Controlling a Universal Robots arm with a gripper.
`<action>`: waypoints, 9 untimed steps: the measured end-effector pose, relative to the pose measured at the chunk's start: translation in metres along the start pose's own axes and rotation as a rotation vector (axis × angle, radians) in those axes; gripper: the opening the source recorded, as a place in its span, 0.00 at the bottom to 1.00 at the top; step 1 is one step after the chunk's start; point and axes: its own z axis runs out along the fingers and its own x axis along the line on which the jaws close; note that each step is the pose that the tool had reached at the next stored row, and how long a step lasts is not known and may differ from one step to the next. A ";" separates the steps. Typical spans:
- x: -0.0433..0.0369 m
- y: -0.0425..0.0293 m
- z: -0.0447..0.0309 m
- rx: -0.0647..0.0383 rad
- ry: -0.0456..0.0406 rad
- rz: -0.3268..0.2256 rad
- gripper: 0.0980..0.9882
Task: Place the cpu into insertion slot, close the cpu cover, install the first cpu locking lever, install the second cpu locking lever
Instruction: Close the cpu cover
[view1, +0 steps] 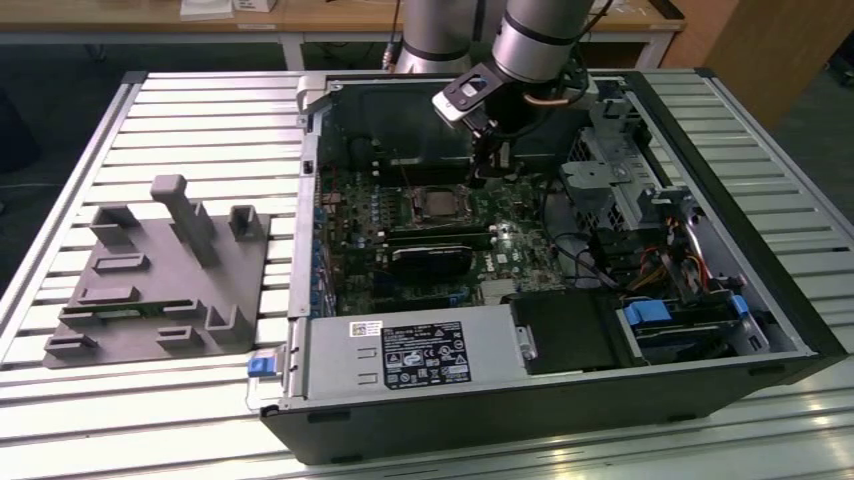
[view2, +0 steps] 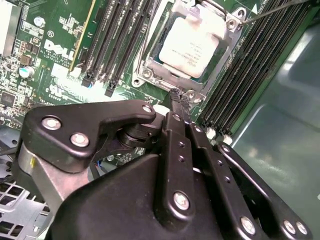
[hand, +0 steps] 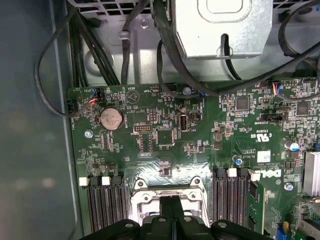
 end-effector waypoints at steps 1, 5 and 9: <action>0.0000 0.0000 0.0000 0.000 0.0002 0.000 0.01; -0.0001 -0.0005 0.0008 -0.002 0.0011 0.000 0.01; -0.0013 -0.0037 0.0036 -0.019 0.0013 -0.005 0.01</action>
